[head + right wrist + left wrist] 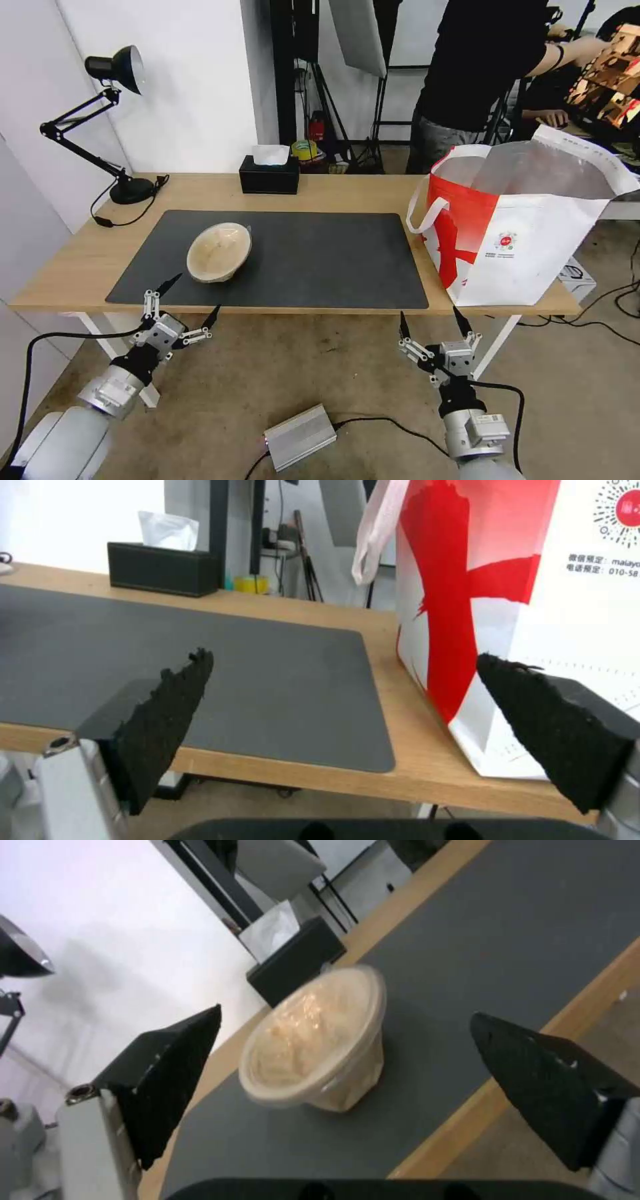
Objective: Pick up the trash from the table and place it into the takeout bag.
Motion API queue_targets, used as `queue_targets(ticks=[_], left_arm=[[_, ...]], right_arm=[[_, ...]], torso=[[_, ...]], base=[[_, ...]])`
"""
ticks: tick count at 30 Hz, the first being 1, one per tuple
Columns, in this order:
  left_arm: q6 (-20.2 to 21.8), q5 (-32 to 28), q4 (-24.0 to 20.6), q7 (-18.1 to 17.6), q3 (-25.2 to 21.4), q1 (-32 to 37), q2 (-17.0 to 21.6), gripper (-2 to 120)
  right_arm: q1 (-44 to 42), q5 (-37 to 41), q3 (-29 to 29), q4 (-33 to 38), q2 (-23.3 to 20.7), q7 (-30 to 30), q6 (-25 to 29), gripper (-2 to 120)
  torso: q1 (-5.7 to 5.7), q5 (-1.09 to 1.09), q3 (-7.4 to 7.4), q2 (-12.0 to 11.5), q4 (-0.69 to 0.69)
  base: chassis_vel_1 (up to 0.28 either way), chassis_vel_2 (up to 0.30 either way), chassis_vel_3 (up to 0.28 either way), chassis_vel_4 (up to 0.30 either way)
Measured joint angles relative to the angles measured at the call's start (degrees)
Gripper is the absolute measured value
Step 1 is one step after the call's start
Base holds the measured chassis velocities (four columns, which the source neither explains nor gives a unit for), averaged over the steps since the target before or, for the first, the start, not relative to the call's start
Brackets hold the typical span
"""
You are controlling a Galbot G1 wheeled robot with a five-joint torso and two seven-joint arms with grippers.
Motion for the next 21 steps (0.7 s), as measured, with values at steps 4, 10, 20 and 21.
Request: queue_targets(ticks=[4, 10, 20, 21], left_arm=[[0.0, -0.3, 1.4, 0.0, 0.4, -1.2, 0.6, 100], [0.1, -1.4, 4.4, 0.0, 1.7, -3.6, 2.4, 100], [0.0, -2.3, 8.1, -0.1, 2.6, -6.0, 4.3, 100], [0.0, -2.5, 8.3, -0.1, 2.7, -6.2, 4.6, 100]], right_arm=[[0.2, 0.0, 0.0, -0.3, 0.0, 0.0, 0.0, 100], [0.8, 0.1, -0.1, -0.9, 0.1, 0.0, -0.1, 100], [1.4, 0.1, -0.6, -1.9, 0.8, 0.0, -0.3, 100], [1.4, 0.1, -0.8, -1.9, 0.9, 0.0, -0.3, 100]], torso=[[0.0, 0.0, 0.0, 0.0, 0.0], [0.0, 0.0, 0.0, 0.0, 0.0], [0.0, 0.0, 0.0, 0.0, 0.0], [-0.01, 0.0, 0.0, 0.0, 0.0]], base=[[0.0, 0.0, 0.0, 0.0], [0.0, 0.0, 0.0, 0.0], [0.0, 0.0, 0.0, 0.0], [0.0, 0.0, 0.0, 0.0]])
